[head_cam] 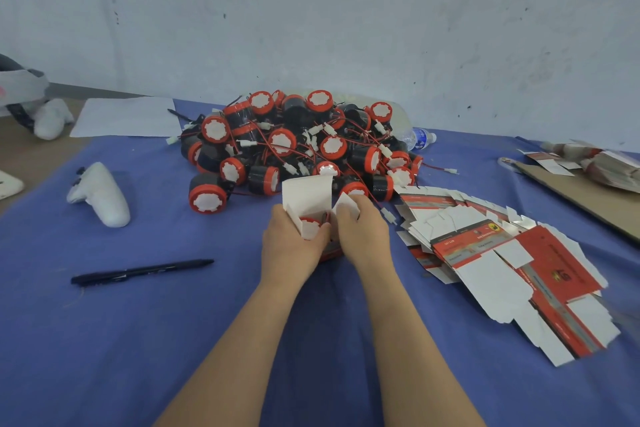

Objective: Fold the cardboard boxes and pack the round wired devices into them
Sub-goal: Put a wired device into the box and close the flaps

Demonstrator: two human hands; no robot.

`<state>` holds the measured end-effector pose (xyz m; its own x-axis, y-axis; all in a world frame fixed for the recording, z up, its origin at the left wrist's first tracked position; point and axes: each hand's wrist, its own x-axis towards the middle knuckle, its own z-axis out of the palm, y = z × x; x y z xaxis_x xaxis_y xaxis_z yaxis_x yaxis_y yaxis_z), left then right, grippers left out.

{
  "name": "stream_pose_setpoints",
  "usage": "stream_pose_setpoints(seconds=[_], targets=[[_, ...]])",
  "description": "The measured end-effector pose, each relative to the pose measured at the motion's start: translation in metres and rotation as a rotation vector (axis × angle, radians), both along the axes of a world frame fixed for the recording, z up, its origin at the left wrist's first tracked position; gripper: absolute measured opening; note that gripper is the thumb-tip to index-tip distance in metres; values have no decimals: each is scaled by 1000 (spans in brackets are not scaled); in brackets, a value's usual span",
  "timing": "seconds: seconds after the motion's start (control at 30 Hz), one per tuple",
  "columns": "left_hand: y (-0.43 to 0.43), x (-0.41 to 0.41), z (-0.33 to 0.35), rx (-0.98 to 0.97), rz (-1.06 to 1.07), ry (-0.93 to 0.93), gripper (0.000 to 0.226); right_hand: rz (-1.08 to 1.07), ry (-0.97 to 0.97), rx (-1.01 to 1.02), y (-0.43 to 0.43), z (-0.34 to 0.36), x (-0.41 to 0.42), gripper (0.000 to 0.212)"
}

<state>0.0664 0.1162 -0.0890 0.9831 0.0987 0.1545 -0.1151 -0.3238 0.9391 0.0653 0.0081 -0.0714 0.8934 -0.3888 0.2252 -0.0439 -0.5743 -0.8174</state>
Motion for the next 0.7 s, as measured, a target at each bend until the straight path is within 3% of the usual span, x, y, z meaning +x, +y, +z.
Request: stream_pose_setpoints(seconds=[0.13, 0.27, 0.43, 0.6, 0.7], targets=[[-1, 0, 1, 38, -3, 28, 66, -14, 8, 126, -1, 0, 1, 36], [0, 0, 0, 58, -76, 53, 61, -67, -14, 282, -4, 3, -4, 34], [4, 2, 0, 47, -44, 55, 59, -146, -163, 2, -9, 25, -14, 6], [1, 2, -1, 52, -44, 14, 60, 54, 163, -160, -4, 31, -20, 37], [-6, -1, 1, 89, -27, -16, 57, 50, 224, -209, 0, 30, -18, 44]])
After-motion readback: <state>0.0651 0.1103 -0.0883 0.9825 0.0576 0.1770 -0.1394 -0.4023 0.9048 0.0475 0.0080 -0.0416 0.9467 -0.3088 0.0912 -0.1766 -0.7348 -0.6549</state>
